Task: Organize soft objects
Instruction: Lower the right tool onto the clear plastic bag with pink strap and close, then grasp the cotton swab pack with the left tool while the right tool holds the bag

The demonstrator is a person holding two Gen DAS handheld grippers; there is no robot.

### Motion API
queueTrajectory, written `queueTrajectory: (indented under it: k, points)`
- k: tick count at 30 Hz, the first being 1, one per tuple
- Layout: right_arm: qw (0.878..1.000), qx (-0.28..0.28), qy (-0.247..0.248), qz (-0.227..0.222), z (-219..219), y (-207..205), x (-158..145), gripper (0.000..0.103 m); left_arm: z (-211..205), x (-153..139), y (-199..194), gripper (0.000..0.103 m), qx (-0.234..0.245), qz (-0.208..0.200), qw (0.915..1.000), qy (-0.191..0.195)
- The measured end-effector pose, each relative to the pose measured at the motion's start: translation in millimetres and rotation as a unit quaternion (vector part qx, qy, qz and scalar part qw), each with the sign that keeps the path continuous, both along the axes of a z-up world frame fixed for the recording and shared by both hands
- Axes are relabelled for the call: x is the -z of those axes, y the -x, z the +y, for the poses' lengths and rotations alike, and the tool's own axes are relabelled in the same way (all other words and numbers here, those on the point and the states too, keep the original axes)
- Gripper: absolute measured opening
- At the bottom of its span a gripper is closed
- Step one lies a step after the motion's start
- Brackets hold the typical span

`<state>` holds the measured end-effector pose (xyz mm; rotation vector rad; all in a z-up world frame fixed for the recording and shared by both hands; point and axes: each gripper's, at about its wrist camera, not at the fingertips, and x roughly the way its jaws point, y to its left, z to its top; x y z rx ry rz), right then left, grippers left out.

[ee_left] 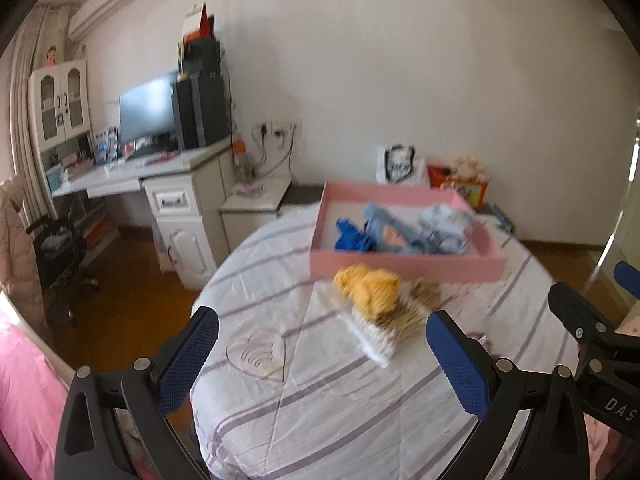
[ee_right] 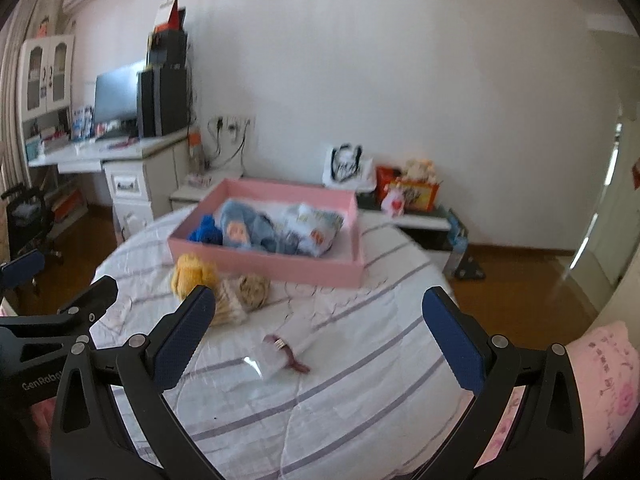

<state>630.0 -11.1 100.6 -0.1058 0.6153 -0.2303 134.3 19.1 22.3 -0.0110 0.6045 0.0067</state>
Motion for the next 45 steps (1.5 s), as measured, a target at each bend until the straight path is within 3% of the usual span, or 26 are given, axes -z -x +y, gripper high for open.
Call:
queueTrajectory:
  k: [14, 28, 31, 33, 36, 45]
  points:
    - [0.992, 0.004, -0.003, 0.129, 3.6, -58.7, 83.7, 0.103, 25.6, 62.1, -78.6, 0.103, -0.02, 0.102, 0.9946, 0.006]
    - [0.979, 0.032, -0.043, 0.196, -13.1, -85.6, 132.0, 0.102, 38.5, 104.9, -111.4, 0.103, -0.01, 0.148, 0.9887, 0.023]
    - [0.979, 0.021, -0.063, 0.194, -17.9, -84.1, 136.4, 0.087, 35.8, 108.3, -114.0, 0.103, -0.008, 0.154, 0.9877, 0.026]
    - [0.979, 0.01, -0.075, 0.188, -20.4, -83.0, 136.3, 0.07, 33.1, 109.0, -114.8, 0.103, -0.004, 0.155, 0.9874, 0.029]
    - [0.981, 0.004, -0.072, 0.182, -22.4, -79.5, 136.0, 0.06, 27.8, 108.9, -116.0, 0.103, 0.004, 0.157, 0.9871, 0.033]
    - [0.981, -0.001, -0.089, 0.171, -42.8, -76.5, 128.8, 0.051, -0.1, 102.6, -123.4, 0.103, 0.042, 0.162, 0.9841, 0.06]
